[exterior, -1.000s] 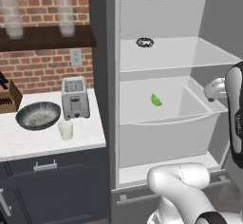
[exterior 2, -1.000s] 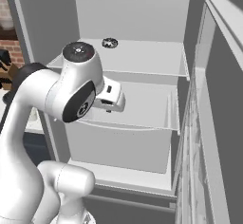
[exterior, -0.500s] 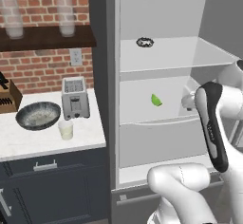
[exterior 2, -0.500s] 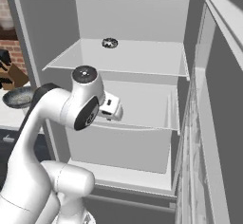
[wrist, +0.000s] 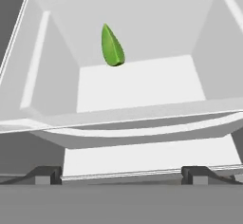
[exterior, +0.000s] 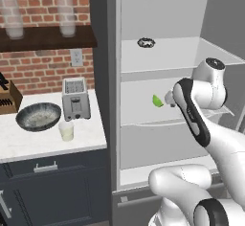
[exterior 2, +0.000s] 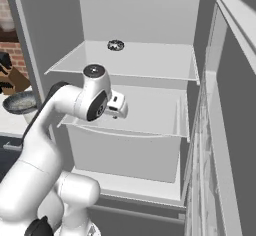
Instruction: Grab a lemon wedge from the fridge and one ice cube from the ice bowl, and put them in the glass of lemonade.
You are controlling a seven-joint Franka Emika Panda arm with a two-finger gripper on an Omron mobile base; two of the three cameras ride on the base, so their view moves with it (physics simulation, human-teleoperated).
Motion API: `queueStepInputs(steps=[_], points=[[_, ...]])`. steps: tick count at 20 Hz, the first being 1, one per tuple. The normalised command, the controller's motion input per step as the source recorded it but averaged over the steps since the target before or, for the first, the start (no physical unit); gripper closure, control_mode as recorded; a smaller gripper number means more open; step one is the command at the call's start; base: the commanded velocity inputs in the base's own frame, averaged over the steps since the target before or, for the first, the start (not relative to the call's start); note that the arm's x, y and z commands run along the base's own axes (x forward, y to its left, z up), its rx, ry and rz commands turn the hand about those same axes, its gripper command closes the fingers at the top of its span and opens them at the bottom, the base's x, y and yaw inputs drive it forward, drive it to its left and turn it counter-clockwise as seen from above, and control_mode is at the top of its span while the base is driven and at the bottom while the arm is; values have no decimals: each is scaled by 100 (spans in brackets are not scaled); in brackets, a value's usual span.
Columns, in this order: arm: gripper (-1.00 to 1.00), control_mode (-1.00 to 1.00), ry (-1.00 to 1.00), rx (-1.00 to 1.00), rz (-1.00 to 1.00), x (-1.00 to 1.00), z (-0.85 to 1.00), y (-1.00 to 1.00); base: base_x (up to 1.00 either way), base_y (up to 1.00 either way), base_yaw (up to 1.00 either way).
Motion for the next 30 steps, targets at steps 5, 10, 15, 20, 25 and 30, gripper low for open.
queueStepInputs(steps=[5, 10, 15, 20, 25, 30], points=[[-100, -100, -4, 0, 16, 32, -15, -7, 0, 0, 0], [-100, -100, -7, 0, 18, 42, -24, 0, 0, 0, 0], [-100, -100, -5, 0, 15, 36, -26, 0, 0, 0, 0], [-100, -100, -16, 0, 13, 37, -21, 0, 0, 0, 0], [-100, -100, -13, 0, 10, 21, -5, 0, 0, 0, 0], [-100, -100, 0, 0, 1, 32, 0, 8, 0, 0, 0]])
